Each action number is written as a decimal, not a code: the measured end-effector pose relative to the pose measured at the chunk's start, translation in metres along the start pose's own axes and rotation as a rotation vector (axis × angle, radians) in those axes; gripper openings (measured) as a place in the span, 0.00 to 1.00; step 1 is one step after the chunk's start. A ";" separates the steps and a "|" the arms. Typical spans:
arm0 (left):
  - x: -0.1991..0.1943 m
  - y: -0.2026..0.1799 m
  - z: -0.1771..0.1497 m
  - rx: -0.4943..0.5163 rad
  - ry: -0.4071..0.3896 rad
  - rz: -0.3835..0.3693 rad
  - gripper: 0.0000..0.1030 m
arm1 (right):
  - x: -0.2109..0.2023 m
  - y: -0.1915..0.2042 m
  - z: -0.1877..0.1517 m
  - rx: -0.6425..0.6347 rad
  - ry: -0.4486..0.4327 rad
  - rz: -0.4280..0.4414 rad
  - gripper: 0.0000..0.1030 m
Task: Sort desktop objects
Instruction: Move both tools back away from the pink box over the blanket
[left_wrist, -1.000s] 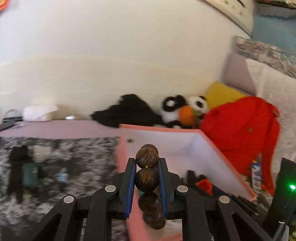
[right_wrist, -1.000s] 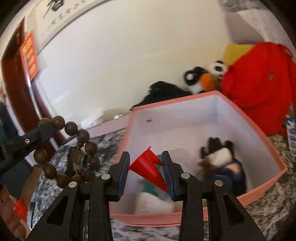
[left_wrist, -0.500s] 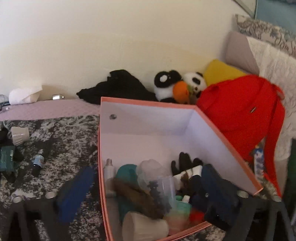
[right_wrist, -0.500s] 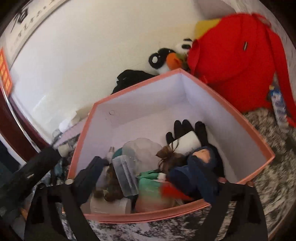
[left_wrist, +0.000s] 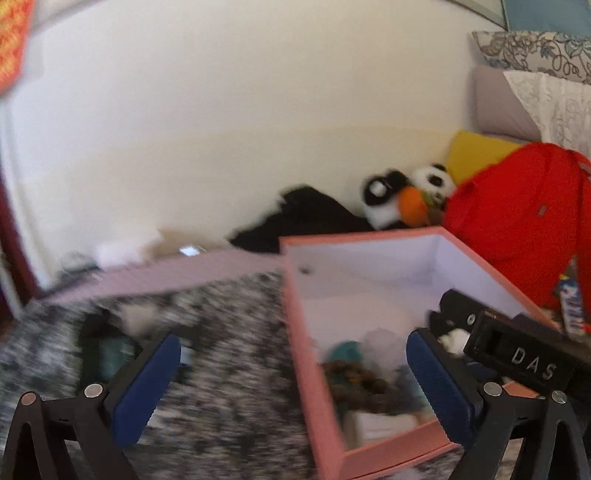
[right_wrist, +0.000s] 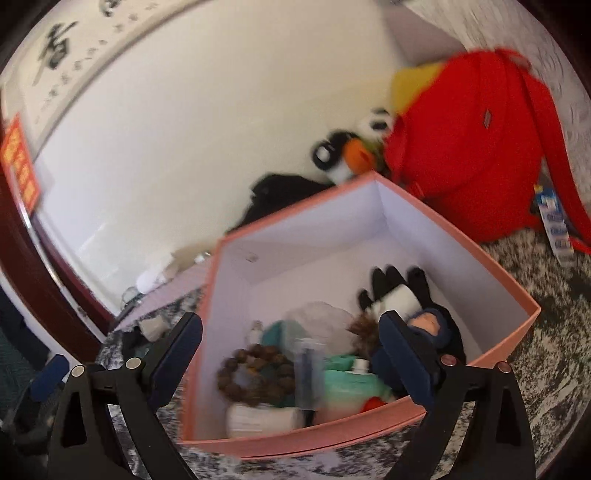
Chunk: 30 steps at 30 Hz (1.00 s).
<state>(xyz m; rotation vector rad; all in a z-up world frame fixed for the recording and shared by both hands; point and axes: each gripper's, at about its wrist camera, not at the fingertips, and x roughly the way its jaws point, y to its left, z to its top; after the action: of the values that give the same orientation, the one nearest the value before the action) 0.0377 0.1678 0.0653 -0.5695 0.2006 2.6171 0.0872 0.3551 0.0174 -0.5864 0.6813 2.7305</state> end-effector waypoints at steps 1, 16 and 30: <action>-0.014 0.006 0.000 -0.002 -0.023 0.026 0.99 | -0.004 0.007 0.000 -0.011 -0.016 0.002 0.98; -0.159 0.109 -0.013 -0.089 -0.221 0.277 1.00 | -0.057 0.118 -0.064 -0.169 -0.107 0.098 0.99; -0.078 0.185 -0.055 -0.159 -0.060 0.310 1.00 | -0.021 0.184 -0.115 -0.440 -0.095 0.104 1.00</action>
<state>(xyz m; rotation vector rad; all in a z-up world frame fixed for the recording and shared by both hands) 0.0359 -0.0400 0.0569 -0.5490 0.0660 2.9662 0.0793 0.1375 0.0051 -0.5159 0.0837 2.9999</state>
